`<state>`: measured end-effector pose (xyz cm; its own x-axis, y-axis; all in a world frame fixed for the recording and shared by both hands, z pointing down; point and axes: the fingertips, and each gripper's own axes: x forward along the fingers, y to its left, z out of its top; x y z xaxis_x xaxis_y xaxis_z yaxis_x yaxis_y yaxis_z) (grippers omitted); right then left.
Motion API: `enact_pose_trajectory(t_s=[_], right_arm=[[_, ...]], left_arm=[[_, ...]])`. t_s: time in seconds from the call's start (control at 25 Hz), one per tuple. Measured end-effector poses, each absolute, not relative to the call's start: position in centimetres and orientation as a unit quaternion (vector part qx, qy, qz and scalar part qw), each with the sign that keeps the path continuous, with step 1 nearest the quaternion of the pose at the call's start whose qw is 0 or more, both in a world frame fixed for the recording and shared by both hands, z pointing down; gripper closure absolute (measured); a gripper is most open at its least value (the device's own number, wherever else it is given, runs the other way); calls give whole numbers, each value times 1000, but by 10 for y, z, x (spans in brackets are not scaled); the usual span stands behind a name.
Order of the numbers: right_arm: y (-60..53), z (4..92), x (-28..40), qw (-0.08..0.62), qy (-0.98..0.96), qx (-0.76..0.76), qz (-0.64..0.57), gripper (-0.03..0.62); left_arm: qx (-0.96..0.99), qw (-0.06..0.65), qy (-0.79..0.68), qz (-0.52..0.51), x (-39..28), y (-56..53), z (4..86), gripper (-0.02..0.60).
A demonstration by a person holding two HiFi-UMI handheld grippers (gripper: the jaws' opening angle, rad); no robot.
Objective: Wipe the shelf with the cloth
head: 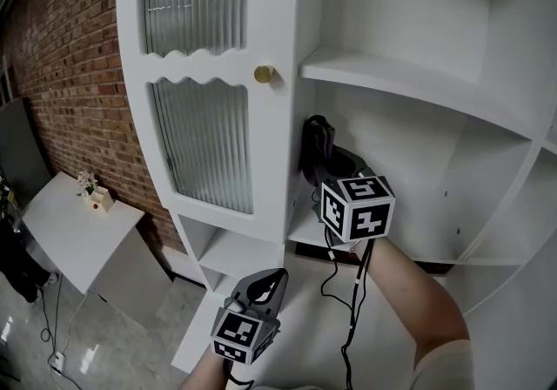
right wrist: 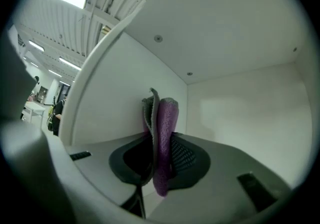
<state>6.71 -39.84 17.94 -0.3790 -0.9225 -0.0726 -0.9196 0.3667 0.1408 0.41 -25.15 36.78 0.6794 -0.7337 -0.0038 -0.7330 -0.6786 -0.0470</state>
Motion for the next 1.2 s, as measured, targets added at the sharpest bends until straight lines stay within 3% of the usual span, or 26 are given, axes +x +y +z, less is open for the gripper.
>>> enact_pose_trajectory(t_s=[0.68,1.2], right_arm=[[-499,173,105,-8,-802,590,-91,520],[-423,184,120,5,-809,583,-70,519]], left_arm=[[-906,7,422,-35,-9,-294,397,568],[-911,31,410,-33,-2,-269,391,568]])
